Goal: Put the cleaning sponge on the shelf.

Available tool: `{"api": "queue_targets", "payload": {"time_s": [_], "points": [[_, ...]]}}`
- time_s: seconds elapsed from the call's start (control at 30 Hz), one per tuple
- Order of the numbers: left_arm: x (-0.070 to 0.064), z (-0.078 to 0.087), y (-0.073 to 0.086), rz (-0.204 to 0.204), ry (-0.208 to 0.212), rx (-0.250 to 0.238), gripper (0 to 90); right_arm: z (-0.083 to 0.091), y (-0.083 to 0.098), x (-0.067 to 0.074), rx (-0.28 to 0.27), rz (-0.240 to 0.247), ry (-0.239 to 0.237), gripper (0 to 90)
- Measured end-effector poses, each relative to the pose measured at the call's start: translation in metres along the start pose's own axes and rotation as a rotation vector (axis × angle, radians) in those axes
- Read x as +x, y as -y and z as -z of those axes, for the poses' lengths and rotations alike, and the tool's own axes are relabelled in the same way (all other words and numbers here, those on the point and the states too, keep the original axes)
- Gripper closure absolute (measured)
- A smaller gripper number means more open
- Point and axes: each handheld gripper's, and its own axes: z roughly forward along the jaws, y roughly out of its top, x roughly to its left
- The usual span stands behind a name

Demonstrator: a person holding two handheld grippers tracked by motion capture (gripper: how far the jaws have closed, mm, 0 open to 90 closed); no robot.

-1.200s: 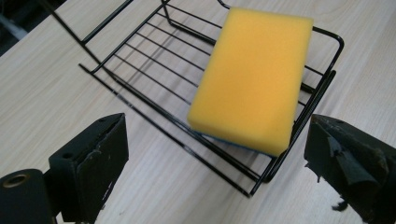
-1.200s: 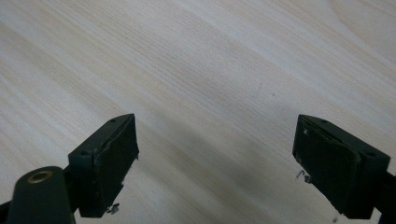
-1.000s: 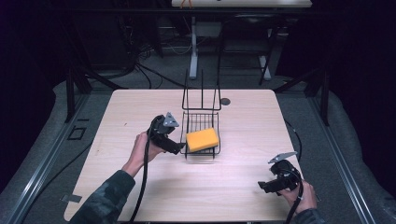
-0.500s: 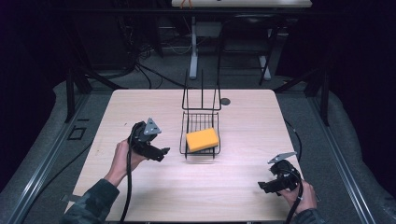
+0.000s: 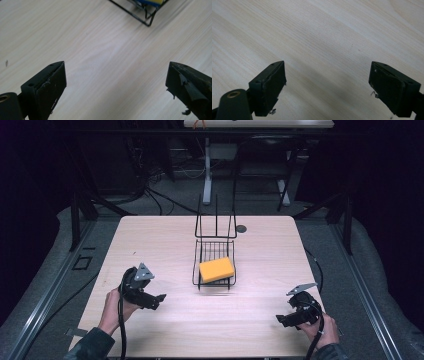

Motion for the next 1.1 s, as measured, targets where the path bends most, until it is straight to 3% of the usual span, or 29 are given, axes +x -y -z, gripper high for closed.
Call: {"api": "queue_targets", "payload": {"time_s": [0.27,0.5,0.73,0.97,1.1], "points": [[-0.006,0.002,0.020,0.018,0.011,0.029,2.6,0.000,0.000,0.000,0.013,0.006,-0.002,13.7],[-0.010,-0.004,0.042,0.052,0.035,0.103,3.0,-0.001,0.000,0.001,0.015,0.020,0.003,13.5],[-0.007,-0.012,0.046,0.036,0.004,0.148,2.7,-0.002,0.001,0.000,0.019,0.015,-0.002,13.4],[-0.002,-0.014,0.045,0.058,0.016,0.131,1.0,-0.003,0.001,0.000,0.028,0.017,-0.004,13.3],[-0.003,-0.016,0.044,0.051,0.024,0.133,0.5,-0.003,0.001,0.000,0.027,0.023,-0.001,13.3]]}}
